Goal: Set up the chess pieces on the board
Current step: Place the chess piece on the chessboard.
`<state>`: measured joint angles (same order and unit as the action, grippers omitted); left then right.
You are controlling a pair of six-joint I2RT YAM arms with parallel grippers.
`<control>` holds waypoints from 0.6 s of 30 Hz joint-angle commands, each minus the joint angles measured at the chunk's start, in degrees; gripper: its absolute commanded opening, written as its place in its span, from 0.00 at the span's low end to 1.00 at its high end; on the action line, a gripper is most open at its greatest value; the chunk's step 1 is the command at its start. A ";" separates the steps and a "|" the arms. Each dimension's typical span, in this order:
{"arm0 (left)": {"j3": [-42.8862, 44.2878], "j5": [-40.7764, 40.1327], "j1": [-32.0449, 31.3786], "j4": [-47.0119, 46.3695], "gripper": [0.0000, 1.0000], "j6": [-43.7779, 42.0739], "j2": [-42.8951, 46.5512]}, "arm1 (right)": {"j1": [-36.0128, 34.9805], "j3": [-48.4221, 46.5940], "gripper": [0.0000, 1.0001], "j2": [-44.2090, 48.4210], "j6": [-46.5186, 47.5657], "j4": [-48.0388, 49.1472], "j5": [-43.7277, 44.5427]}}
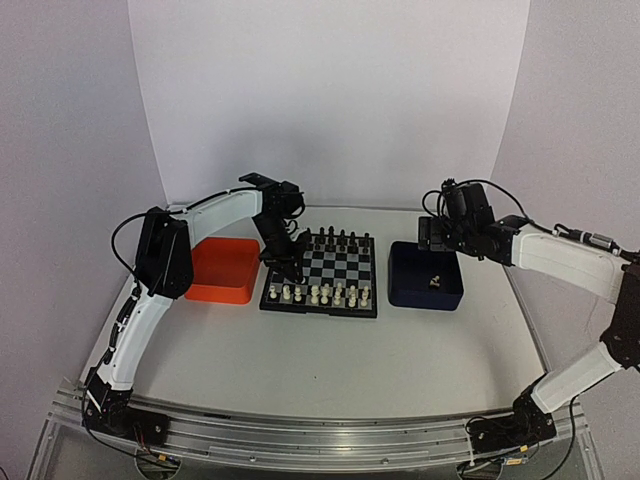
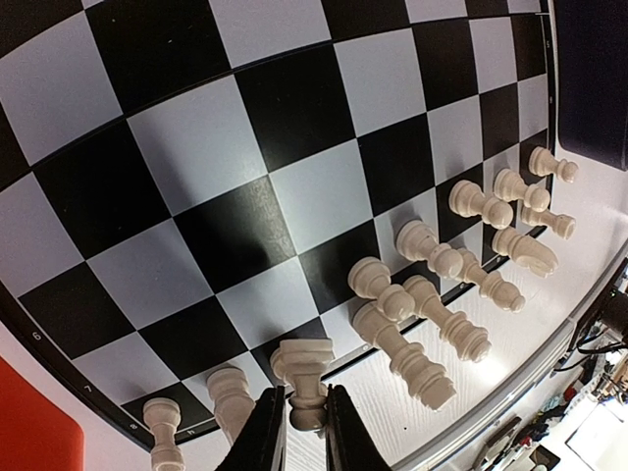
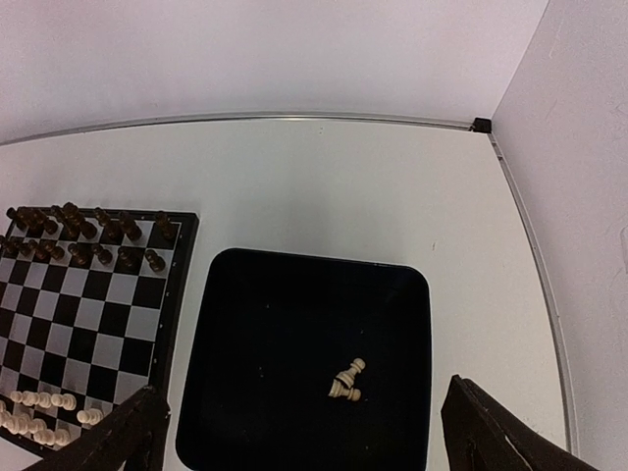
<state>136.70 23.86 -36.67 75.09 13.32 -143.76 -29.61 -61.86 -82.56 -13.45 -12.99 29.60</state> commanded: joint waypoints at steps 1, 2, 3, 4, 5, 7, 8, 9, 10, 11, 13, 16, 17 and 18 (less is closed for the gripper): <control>1.55 0.14 -0.31 0.74 0.16 -0.75 -1.08 | -0.06 0.32 0.94 1.07 -0.59 0.65 1.21; 1.57 0.17 -0.30 0.72 0.16 -0.78 -1.10 | -0.08 0.34 0.94 1.09 -0.61 0.67 1.21; 1.53 0.19 -0.33 0.75 0.16 -0.81 -1.09 | -0.04 0.36 0.94 1.09 -0.64 0.68 1.19; 1.55 0.15 -0.34 0.76 0.16 -0.83 -1.08 | -0.05 0.41 0.94 1.09 -0.70 0.68 1.22; 1.46 0.20 -0.34 0.76 0.17 -0.85 -1.16 | -0.06 0.43 0.94 1.15 -0.71 0.62 1.23; 1.35 0.20 -0.34 0.73 0.17 -0.92 -1.24 | -0.01 0.53 0.94 1.29 -0.81 0.63 1.18; 1.29 0.23 -0.35 0.72 0.17 -0.93 -1.25 | -0.03 0.61 0.94 1.37 -0.88 0.65 1.18; 1.23 0.27 -0.38 0.74 0.17 -0.95 -1.26 | -0.06 0.67 0.94 1.45 -0.93 0.67 1.17; 1.17 0.30 -0.40 0.74 0.17 -0.96 -1.26 | -0.05 0.73 0.94 1.54 -0.95 0.64 1.24; 1.13 0.31 -0.42 0.75 0.17 -0.98 -1.27 | -0.03 0.77 0.94 1.61 -0.96 0.61 1.31; 1.13 0.27 -0.42 0.76 0.17 -1.02 -1.37 | -0.03 0.85 0.94 1.70 -0.96 0.65 1.40; 1.65 0.23 -0.41 0.76 0.17 -0.97 -1.70 | -0.06 0.75 0.94 1.59 -1.10 0.68 1.33; 1.94 0.22 -0.43 0.75 0.17 -0.92 -1.83 | -0.07 0.72 0.94 1.53 -1.12 0.69 1.34; 2.29 0.20 -0.47 0.69 0.17 -0.85 -1.93 | -0.08 0.66 0.94 1.42 -1.06 0.69 1.36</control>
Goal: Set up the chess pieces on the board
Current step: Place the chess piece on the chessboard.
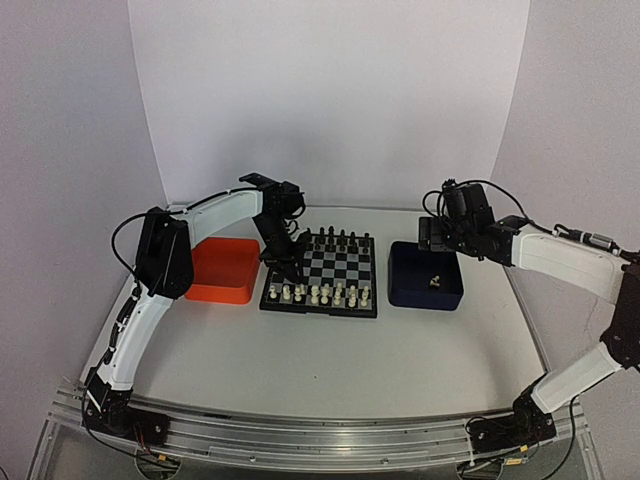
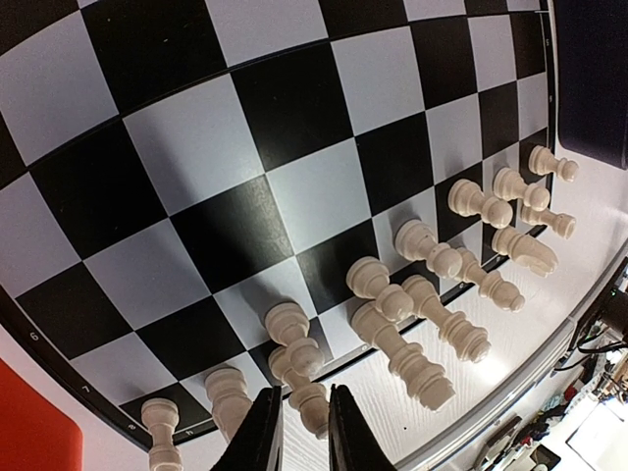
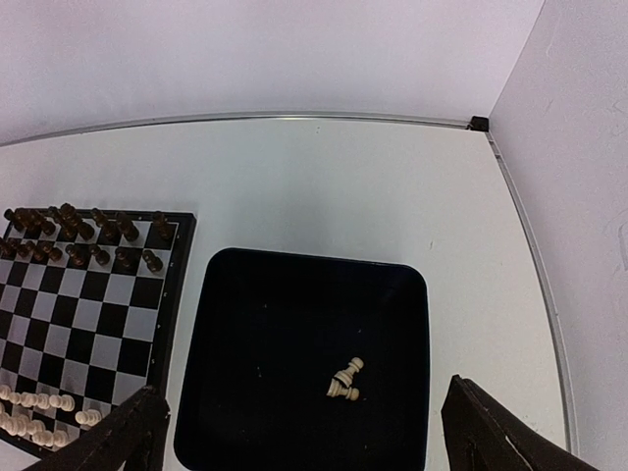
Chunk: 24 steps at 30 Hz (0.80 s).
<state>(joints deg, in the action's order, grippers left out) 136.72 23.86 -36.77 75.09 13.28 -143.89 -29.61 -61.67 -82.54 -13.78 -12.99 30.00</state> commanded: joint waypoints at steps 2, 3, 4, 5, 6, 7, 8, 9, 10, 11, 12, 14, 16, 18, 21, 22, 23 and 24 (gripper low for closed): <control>3.25 0.04 -0.32 0.43 0.19 -0.66 -1.92 | -0.07 0.24 0.95 1.21 -0.72 0.60 0.78; 3.84 -0.24 -0.32 0.04 0.20 -0.54 -1.89 | -0.05 0.04 0.95 1.11 -0.72 0.60 0.61; 4.54 -0.58 -0.32 -0.43 0.22 -0.37 -1.82 | -0.02 -0.17 0.95 1.01 -0.72 0.61 0.44; 5.56 -0.92 -0.32 -0.94 0.25 -0.13 -1.66 | -0.04 -0.35 0.95 0.92 -0.72 0.60 0.33; 6.34 -1.35 -0.32 -1.92 0.29 0.24 -1.26 | -0.02 -0.62 0.96 0.86 -0.78 0.60 0.30; 7.09 -1.90 -0.25 -3.11 0.32 0.50 -0.50 | -0.05 -0.96 0.96 0.71 -0.79 0.60 0.21; 7.41 -2.37 -0.19 -4.75 0.36 0.79 0.42 | -0.07 -1.24 0.97 0.50 -0.77 0.60 0.07; 7.36 -2.76 -0.14 -6.96 0.40 1.03 1.79 | -0.07 -1.61 0.98 0.24 -0.70 0.57 -0.27; 6.99 -3.12 -0.07 -9.49 0.44 1.18 3.55 | -0.05 -2.11 0.98 -0.04 -0.55 0.47 -0.84; 6.49 -3.61 0.03 -11.49 0.48 1.23 4.96 | -0.06 -2.58 0.98 -0.32 -0.44 0.27 -1.35; 5.96 -4.20 0.12 -13.51 0.53 1.30 6.97 | -0.07 -3.16 0.98 -0.72 -0.48 0.00 -1.75; 4.54 -5.83 0.23 -17.89 0.70 1.25 10.58 | -0.04 -4.07 0.98 -1.32 -0.58 -0.48 -2.17; 2.75 -9.36 0.30 -21.56 0.93 1.33 14.06 | 0.16 -5.38 0.98 -2.26 -0.83 -2.00 -2.73; -1.07 -13.50 0.30 -26.77 1.00 1.94 18.47 | 1.05 -8.22 0.98 -3.87 -1.57 -5.67 -5.03; -11.01 -22.34 0.41 -37.93 1.00 2.44 26.87 | 3.39 -14.38 0.98 -8.16 -2.86 -14.36 -11.19; -15.24 -25.49 0.59 -42.01 1.00 2.67 29.29 | 4.48 -16.04 0.98 -9.46 -3.59 -16.81 -13.07; -18.41 -27.51 0.98 -44.93 1.00 2.99 31.86 | 5.49 -17.69 0.98 -10.74 -4.62 -19.13 -15.40; -21.75 -29.33 1.63 -48.00 1.00 3.63 34.12 | 6.83 -18.92 0.97 -11.91 -5.53 -20.97 -18.18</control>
<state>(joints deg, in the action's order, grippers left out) 125.00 7.32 -36.66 44.43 15.17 -120.87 -26.97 -74.09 -90.14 -15.52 -22.87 21.85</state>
